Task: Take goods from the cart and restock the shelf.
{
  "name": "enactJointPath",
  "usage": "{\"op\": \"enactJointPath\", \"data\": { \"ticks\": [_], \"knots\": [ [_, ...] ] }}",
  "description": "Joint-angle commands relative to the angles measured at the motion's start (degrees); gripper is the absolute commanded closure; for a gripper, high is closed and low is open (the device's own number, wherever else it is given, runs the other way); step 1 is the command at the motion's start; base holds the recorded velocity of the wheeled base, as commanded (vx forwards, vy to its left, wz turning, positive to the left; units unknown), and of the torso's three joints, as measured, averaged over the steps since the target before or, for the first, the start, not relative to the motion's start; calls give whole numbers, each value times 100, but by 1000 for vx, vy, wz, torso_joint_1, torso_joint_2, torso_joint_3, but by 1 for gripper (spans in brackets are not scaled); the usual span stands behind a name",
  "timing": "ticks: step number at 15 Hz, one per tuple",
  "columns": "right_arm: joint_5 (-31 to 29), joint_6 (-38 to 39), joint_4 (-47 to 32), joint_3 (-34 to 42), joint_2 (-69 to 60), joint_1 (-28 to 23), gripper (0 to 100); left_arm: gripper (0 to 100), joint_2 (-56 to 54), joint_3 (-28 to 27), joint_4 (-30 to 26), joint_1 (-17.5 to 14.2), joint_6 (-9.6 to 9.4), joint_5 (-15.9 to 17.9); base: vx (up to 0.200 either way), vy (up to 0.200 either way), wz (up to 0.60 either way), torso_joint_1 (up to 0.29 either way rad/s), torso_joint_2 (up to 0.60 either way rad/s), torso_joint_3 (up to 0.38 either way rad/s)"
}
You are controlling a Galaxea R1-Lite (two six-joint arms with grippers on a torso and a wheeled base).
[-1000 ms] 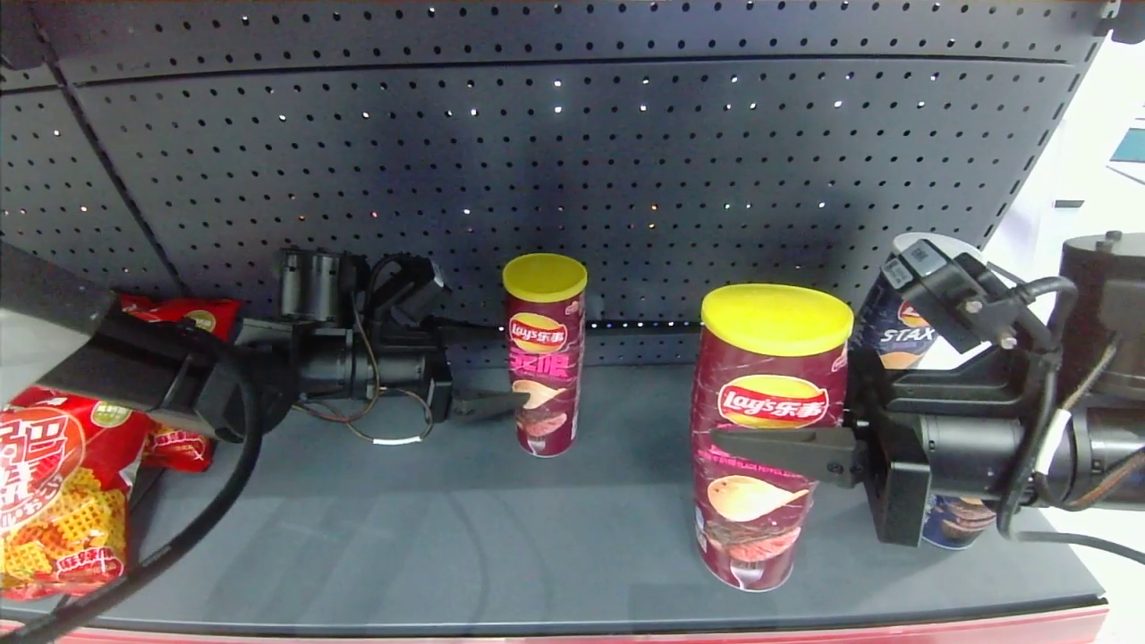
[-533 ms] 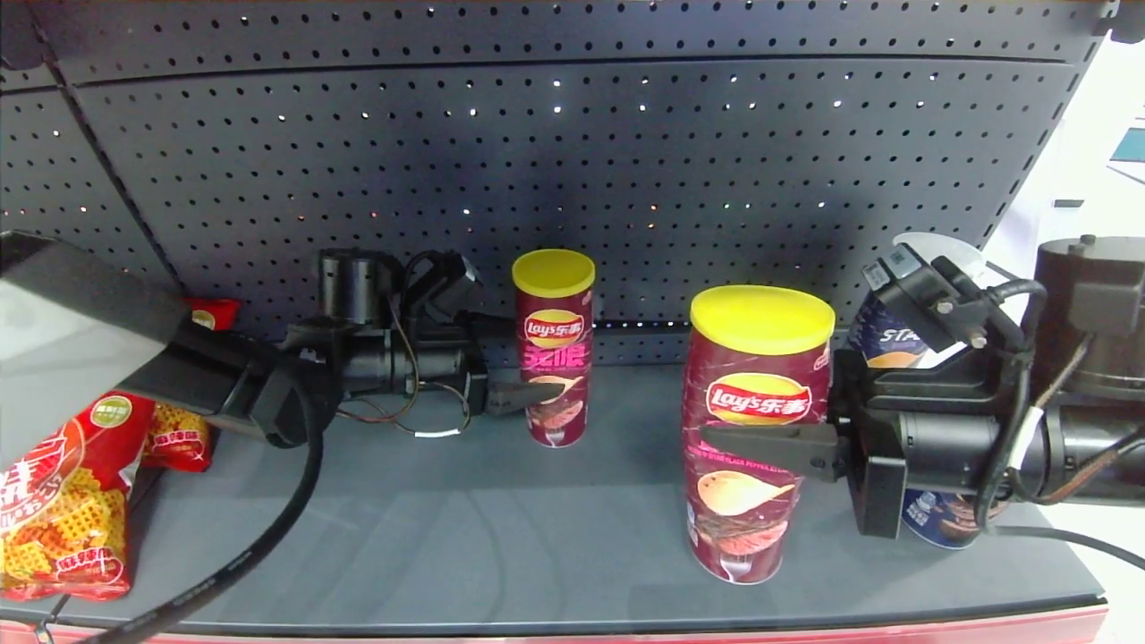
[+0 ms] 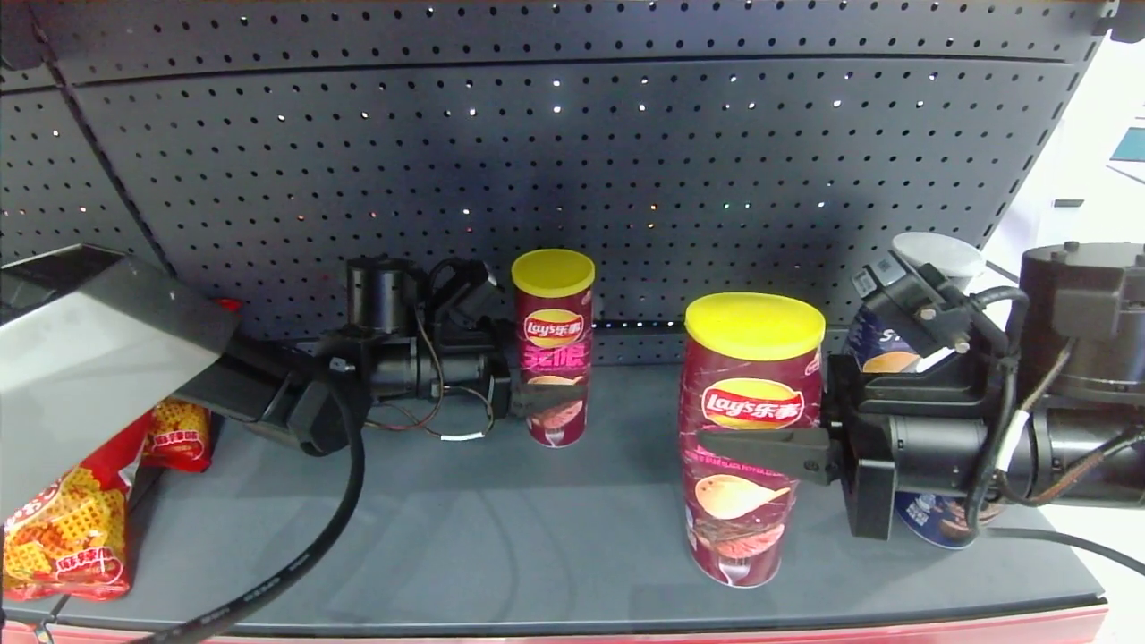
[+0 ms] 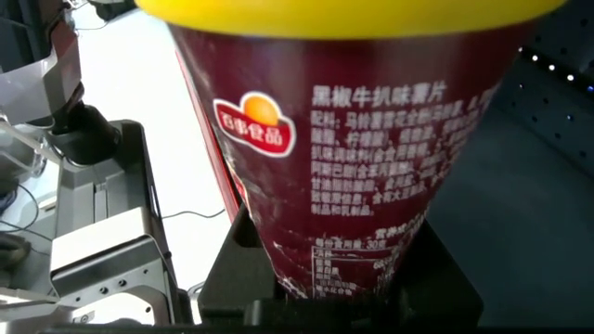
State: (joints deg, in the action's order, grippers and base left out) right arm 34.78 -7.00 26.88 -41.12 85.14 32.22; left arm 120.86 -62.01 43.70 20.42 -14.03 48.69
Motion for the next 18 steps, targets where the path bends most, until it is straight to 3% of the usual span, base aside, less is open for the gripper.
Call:
{"op": "enactJointPath", "data": {
  "ticks": [1, 8, 11, 13, 14, 15, 18],
  "knots": [
    [2, -3, 1, -1, 29, 4, 100, 100, 26, -13, -2, -3, -3, -9, 0, 0, 0, 0, 0, 0],
    [11, -12, 10, -45, 117, 12, 100, 100, -370, 137, -2, 252, -12, -9, 0, 0, 0, 0, 0, 0],
    [11, -12, 10, -124, 178, 4, 100, 100, -853, 770, 95, 437, -56, 9, 0, 0, 0, 0, 0, 0],
    [2, -12, 10, -204, 258, 4, 100, 100, -1187, 1587, 683, 507, -29, 0, 0, 0, 0, 0, 0, 0],
    [2, -12, 10, -212, 266, 4, 100, 100, -1222, 1684, 719, 507, -29, 0, 0, 0, 0, 0, 0, 0],
    [2, -12, 10, -300, 302, 4, 100, 100, -1495, 2114, 762, 507, -21, 0, 0, 0, 0, 0, 0, 0],
    [-6, -12, 10, -397, 389, 4, 100, 100, -1662, 2404, 762, 507, -21, -9, 0, 0, 0, 0, 0, 0]
  ]
}}
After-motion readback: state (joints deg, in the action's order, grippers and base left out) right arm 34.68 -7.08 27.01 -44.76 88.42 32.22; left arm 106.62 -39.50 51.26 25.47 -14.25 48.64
